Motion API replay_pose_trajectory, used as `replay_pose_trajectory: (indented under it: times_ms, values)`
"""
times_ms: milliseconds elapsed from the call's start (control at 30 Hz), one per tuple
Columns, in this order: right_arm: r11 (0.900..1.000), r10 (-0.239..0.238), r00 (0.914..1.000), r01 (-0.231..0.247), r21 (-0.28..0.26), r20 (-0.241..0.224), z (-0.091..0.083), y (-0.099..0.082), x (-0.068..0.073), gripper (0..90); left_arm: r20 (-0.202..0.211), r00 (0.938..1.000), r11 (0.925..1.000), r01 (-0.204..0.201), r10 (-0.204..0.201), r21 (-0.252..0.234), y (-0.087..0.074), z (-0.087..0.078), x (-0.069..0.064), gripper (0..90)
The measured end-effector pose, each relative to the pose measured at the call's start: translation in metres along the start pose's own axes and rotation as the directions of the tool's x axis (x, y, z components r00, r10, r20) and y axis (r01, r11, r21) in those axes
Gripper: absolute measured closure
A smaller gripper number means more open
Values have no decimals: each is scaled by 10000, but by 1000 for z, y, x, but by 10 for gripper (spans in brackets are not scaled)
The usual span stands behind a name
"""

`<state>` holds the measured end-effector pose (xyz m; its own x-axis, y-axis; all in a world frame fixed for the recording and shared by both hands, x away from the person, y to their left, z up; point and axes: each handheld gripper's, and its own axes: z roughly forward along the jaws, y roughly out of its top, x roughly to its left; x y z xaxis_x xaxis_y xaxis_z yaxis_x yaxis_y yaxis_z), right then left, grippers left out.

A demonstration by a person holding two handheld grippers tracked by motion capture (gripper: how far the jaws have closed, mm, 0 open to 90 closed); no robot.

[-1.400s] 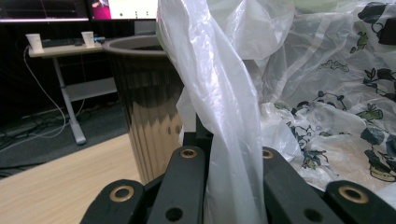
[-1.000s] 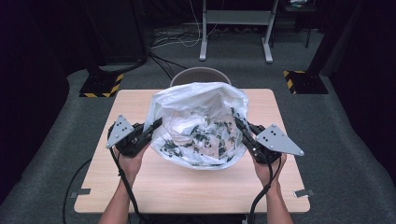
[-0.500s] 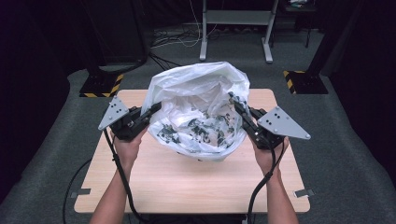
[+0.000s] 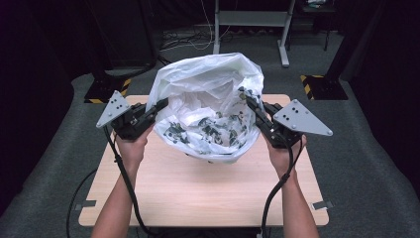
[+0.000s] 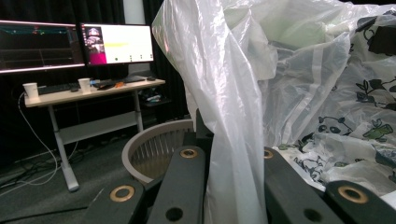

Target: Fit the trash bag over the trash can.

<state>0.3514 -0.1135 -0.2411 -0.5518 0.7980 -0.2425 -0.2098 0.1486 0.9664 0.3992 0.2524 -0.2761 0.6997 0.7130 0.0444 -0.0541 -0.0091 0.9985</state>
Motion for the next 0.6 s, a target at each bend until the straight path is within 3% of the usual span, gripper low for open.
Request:
replay_pose_trajectory:
  times_ms: [167,400,600]
  values:
    - [10000,49,10000,-49,-15,-31,6,3,-3,892,14,9999,9999,102,-102,-19,4,5,4,881]
    - [9998,-33,10000,34,-182,87,14,13,-9,892,-62,10000,9999,-73,72,-133,16,9,7,881]
    - [9999,-113,9998,114,-49,181,30,22,-18,892,-141,9998,9999,106,-106,13,24,23,21,881]
